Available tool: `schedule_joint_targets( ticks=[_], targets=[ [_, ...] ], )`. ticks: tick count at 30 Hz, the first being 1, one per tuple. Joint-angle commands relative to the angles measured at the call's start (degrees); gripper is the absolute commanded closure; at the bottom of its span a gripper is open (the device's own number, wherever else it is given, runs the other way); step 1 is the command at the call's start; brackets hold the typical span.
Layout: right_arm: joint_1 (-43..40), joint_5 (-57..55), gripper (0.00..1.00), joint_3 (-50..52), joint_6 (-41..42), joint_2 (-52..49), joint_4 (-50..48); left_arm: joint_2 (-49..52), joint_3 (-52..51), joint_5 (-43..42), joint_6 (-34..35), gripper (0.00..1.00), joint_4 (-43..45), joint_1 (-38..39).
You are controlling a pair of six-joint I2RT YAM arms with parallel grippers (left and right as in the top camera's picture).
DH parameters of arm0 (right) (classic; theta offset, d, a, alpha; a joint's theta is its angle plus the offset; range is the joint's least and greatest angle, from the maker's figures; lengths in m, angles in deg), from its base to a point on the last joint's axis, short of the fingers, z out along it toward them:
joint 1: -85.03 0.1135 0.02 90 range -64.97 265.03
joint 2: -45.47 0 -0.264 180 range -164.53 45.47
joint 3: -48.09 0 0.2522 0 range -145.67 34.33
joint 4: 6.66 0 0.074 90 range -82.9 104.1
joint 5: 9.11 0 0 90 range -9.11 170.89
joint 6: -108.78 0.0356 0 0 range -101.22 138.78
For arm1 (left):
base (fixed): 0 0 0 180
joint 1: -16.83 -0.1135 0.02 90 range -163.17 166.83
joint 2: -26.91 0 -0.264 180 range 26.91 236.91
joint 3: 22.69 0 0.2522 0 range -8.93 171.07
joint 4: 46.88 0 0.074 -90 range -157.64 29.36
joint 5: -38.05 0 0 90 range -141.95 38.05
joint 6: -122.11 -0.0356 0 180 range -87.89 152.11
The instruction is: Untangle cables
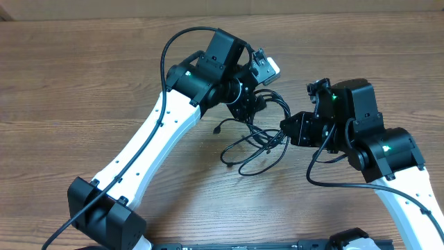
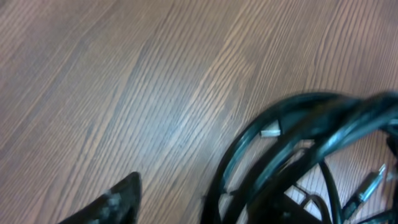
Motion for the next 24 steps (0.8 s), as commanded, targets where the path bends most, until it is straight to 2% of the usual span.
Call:
schedule_joint_targets(
  ticks=[1,3,9,10,11,13,16,18,22,24],
  targets=[
    [-0.2,1.5,0.96,-1.2,0.2,0.3,-0.2,-1.6,0.5,3.1,1.8,0.53,-0.2,0.2],
    [-0.2,1.6,0.96,-1.2,0.2,0.3,-0.2,-1.6,0.5,3.1,1.7,0.63,-0.1,0.6],
    [-0.2,1.6,0.95,-1.2,0.2,0.3,-0.1,-1.5,0.5,3.0,1.7,0.81,0.1,1.1],
    [-0.2,1.6,0.92,-1.2,0.2,0.3,0.0,-1.5,0.5,2.7,1.7,0.85,0.2,1.1],
    [-0.2,1.6,0.83,-1.2,0.2,0.3,0.0,-1.5,0.5,1.9,1.7,0.88,0.3,1.1],
    [-0.2,1.4,0.59,-1.2,0.2,0.3,0.3,-1.5,0.5,1.0,2.6,0.92,0.7,1.0],
    [-0.2,-1.0,0.44,-1.2,0.0,0.3,1.0,-1.5,0.5,0.1,2.8,0.95,0.7,1.0],
    [-0.2,-3.7,0.38,-1.2,0.0,0.3,1.8,-1.5,0.5,-0.1,3.2,0.96,0.7,1.0],
    [-0.2,-7.7,0.36,-1.2,-0.5,0.3,2.6,-1.5,0.5,-0.6,3.4,0.96,0.7,1.0],
    [-0.2,-7.8,0.36,-1.2,-4.3,0.3,1.9,-1.5,0.5,-1.7,3.6,0.96,0.7,1.0]
  ],
)
